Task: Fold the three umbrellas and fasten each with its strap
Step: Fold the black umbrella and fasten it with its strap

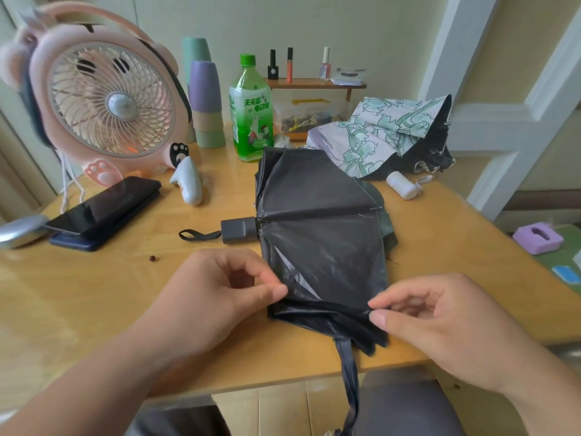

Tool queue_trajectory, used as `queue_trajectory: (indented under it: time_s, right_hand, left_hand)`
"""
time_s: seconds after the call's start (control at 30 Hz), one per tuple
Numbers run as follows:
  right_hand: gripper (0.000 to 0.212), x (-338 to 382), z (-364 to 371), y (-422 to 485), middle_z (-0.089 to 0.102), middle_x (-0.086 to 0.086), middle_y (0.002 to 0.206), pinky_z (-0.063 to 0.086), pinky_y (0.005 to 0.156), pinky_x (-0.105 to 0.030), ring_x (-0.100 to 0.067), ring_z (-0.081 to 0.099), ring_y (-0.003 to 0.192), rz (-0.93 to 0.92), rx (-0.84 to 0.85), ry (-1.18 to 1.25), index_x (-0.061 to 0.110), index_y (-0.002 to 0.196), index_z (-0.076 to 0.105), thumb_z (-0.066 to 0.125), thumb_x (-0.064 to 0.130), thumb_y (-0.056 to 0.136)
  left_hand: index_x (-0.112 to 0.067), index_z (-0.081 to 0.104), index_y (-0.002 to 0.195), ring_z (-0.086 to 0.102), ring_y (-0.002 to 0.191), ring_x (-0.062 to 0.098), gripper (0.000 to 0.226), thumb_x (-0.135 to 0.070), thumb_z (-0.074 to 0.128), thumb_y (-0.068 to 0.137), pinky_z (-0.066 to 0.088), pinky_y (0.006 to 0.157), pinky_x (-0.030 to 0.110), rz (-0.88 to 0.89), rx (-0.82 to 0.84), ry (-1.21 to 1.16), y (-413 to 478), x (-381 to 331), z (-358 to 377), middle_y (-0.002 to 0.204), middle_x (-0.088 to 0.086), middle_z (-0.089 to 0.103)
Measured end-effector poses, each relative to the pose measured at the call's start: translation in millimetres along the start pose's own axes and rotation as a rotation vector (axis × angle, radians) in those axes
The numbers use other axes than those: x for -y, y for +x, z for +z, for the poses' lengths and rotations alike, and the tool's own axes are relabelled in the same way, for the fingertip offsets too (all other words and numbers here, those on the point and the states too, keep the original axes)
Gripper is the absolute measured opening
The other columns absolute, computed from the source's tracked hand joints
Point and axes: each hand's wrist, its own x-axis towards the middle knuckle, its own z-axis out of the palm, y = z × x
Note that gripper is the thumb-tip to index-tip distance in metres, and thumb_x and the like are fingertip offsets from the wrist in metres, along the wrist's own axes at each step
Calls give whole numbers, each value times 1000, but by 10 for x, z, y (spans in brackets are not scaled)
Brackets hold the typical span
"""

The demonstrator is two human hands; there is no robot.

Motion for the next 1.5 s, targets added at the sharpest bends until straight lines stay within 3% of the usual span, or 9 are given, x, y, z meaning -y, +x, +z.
queue_trajectory:
  time_s: [0.3,0.43,0.6,0.8,0.93,1.03,1.23,1.4,1.5]
  right_hand:
    - [26,-21,260,57,61,-9,54,35,46,-19,-19,48,48,-16,-263,6,24,59,72,80,33,82]
    - [35,-20,279,51,49,3,43,34,42,-16,-7,38,40,75,-190,-60,17,55,62,81,21,83]
    - [18,23,246,42,55,7,58,43,54,-15,-5,47,49,55,-48,-249,36,89,64,75,22,91]
    - [19,260,66,19,56,25,63,43,55,-17,8,52,62,154,106,-657,48,111,66,60,54,94]
    - [60,476,103,198,41,30,126,36,103,-24,0,35,127,-96,-52,-880,49,148,33,48,67,93]
    - [69,397,356,398,-1,14,168,-2,128,-35,-8,-10,155,-285,73,-844,45,160,5,37,62,101]
    - [56,32,262,277,-36,24,160,-17,124,-30,5,-40,142,-149,333,-839,65,150,-14,11,69,100]
    - [54,-1,-33,207,-38,31,156,-18,122,-27,15,-41,135,-91,435,-860,74,143,-8,15,74,95]
    - [53,43,-133,222,-29,41,153,-9,120,-19,24,-35,132,-84,464,-790,76,142,6,31,75,96]
  left_hand:
    - [-16,58,104,47,48,17,42,-22,89,76,38,52,28,-327,-112,-321,274,-71,128,69,4,66]
    - [-39,49,105,49,49,7,35,-26,77,88,38,52,20,-204,17,107,156,-27,101,72,-8,67]
    - [-49,57,121,44,93,1,30,-42,66,93,41,84,19,135,116,755,89,-26,125,104,-22,44]
    - [-53,49,142,15,152,-1,51,-60,30,95,13,124,37,416,405,801,185,198,-124,162,-22,28]
    - [-59,54,134,13,154,0,40,-61,45,95,10,126,39,497,479,741,262,291,-199,162,-21,32]
    - [-60,54,134,9,154,2,39,-69,40,98,10,126,39,524,488,746,257,292,-244,163,-20,30]
    - [-56,44,144,17,153,2,47,-70,38,100,18,124,42,572,391,763,108,413,-305,162,-21,32]
    - [-40,65,133,38,145,5,47,-66,46,98,22,121,51,741,411,829,102,316,-335,139,-16,58]
    - [-36,73,121,56,126,-3,40,-62,51,99,46,108,36,744,467,682,202,181,-380,123,-20,67]
